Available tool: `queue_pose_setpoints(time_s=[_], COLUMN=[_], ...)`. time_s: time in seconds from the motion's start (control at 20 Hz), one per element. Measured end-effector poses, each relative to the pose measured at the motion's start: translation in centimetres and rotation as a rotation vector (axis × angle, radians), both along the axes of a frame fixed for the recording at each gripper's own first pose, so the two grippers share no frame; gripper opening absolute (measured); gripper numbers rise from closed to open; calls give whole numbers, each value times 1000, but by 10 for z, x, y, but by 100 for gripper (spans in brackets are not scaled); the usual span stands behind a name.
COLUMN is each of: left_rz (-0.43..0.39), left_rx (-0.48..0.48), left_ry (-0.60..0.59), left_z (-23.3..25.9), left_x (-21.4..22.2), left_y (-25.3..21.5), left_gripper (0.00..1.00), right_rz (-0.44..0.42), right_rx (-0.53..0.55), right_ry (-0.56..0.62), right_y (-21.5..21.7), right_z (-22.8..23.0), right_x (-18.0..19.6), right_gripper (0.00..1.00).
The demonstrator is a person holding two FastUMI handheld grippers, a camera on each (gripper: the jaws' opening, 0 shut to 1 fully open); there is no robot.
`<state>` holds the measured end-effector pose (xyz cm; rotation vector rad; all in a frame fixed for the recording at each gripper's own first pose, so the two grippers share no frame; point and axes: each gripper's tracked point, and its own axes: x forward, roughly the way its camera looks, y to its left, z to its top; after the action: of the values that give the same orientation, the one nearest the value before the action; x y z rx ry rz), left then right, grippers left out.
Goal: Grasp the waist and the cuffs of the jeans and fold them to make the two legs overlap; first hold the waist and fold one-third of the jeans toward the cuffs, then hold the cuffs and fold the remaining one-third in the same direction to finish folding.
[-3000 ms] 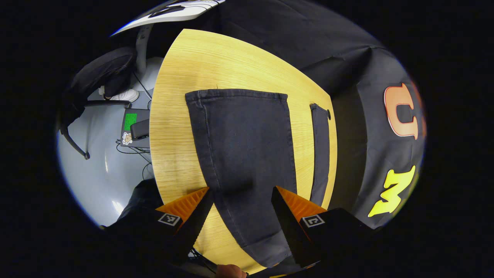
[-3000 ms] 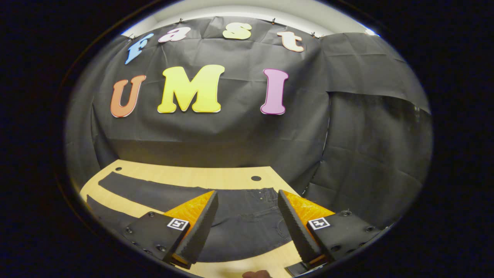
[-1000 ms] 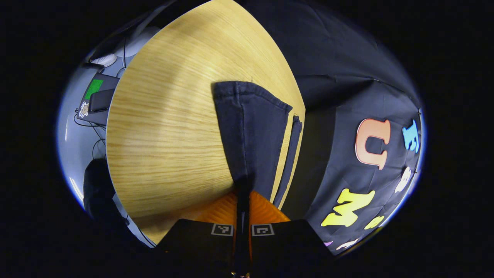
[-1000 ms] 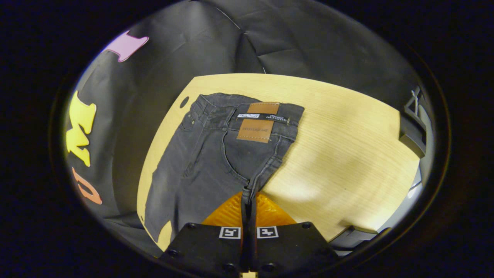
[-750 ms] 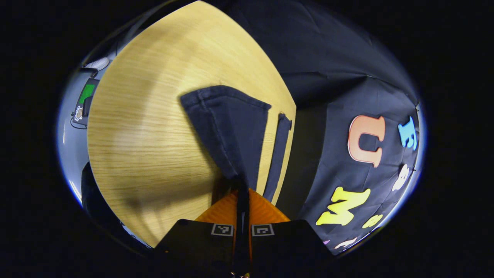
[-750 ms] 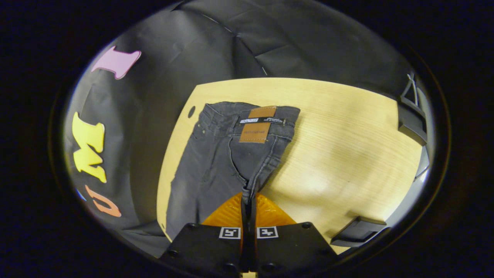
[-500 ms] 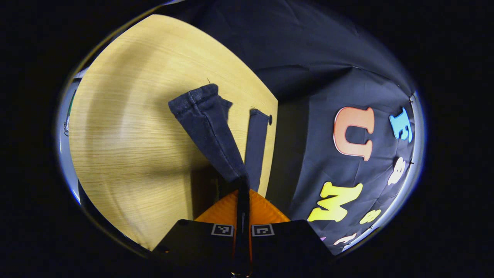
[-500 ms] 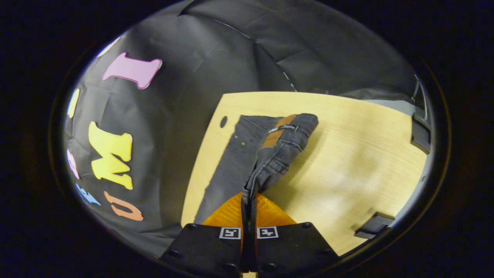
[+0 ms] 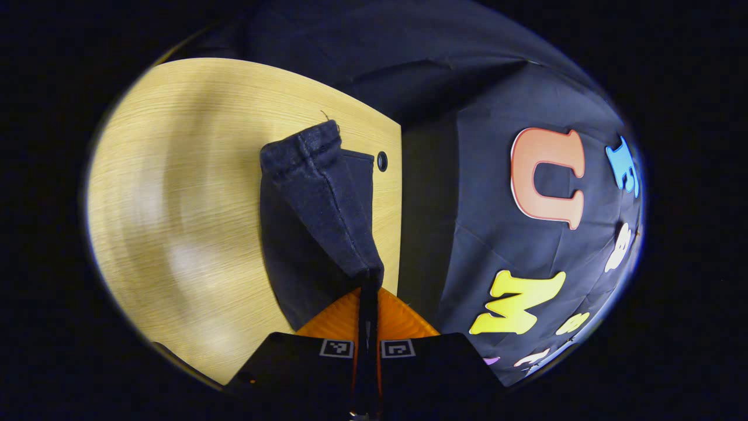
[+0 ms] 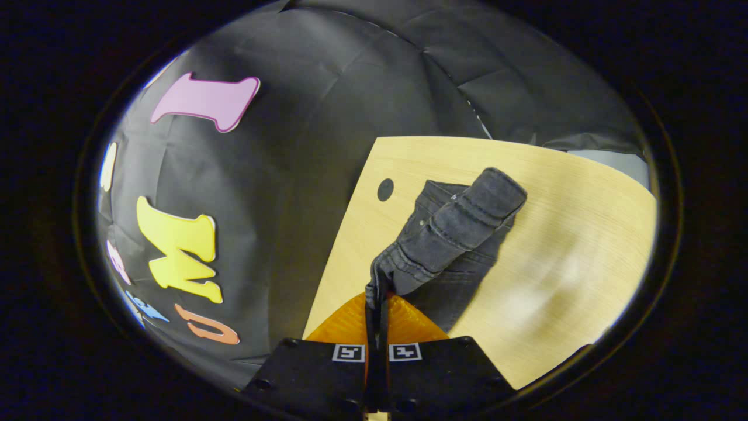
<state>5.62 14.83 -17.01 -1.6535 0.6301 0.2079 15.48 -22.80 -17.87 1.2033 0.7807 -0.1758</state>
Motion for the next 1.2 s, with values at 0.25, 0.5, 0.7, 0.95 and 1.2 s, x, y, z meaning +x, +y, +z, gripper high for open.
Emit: queue_pose_setpoints(time_s=[0.25,0.5,0.7,0.95,1.2], left_rz=[-81,-151,-182,-224,-258], left_rx=[57,82,94,141,316], left_ry=[17,94,129,141,84], left_z=[-19,-66,-93,-112,-121], left_x=[75,131,155,161,165], left_y=[-2,-10,-15,-18,-20], left_gripper=[3,3,3,3,8], right_rz=[-5,-14,-30,-38,-31], right_rx=[-39,-67,-85,-98,-76], right_ry=[42,109,152,161,65], right_y=[7,10,9,11,18], right_z=[-27,-67,-98,-115,-101], right_x=[54,95,106,110,117], right_gripper=[0,1,1,0,6])
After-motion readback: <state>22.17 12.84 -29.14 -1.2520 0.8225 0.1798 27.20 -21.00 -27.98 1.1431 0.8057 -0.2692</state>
